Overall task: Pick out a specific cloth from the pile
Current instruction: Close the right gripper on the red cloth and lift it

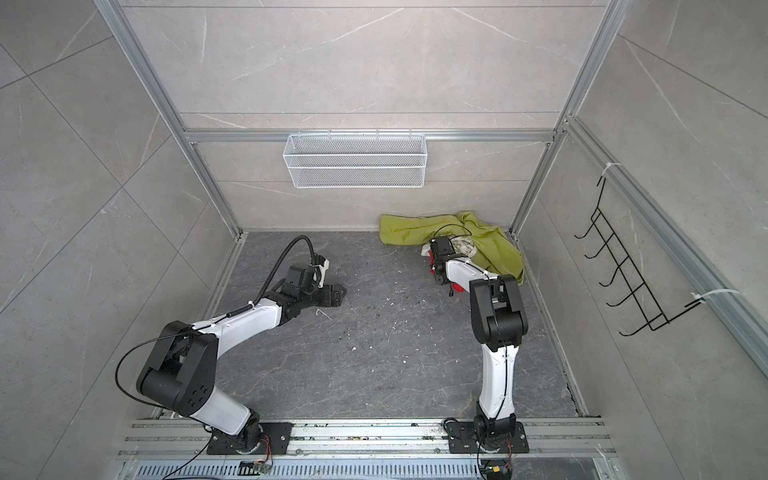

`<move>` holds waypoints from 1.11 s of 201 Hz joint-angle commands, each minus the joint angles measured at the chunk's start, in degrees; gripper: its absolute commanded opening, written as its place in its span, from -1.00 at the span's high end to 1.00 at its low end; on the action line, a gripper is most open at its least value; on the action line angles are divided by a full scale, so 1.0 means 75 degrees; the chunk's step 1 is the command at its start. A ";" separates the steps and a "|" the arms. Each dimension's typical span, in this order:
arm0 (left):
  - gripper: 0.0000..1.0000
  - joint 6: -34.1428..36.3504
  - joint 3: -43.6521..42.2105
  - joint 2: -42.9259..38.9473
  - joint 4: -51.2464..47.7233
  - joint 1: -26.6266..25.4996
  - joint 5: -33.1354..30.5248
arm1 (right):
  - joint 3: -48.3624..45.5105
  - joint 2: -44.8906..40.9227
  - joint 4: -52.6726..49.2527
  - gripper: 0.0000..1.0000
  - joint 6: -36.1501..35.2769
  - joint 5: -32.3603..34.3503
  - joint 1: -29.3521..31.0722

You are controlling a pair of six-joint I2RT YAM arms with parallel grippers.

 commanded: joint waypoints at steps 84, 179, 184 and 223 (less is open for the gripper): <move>-0.78 -0.0164 -0.0052 -0.0210 0.0292 -0.0101 -0.0121 | 0.0103 -0.0846 -0.0228 1.00 0.0318 -0.0250 0.0025; -0.78 -0.0209 0.0023 -0.0215 0.0322 -0.0338 -0.0180 | 0.0385 -0.2017 -0.0652 1.00 0.0522 -0.0782 0.0025; -0.78 -0.0220 0.0034 -0.0213 0.0327 -0.0347 -0.0180 | 0.0380 -0.2090 -0.0662 1.00 0.0522 -0.0787 0.0024; -0.78 -0.0260 0.0137 -0.0178 0.0333 -0.0472 -0.0180 | 0.0336 -0.2543 -0.0722 1.00 0.0573 -0.0876 0.0024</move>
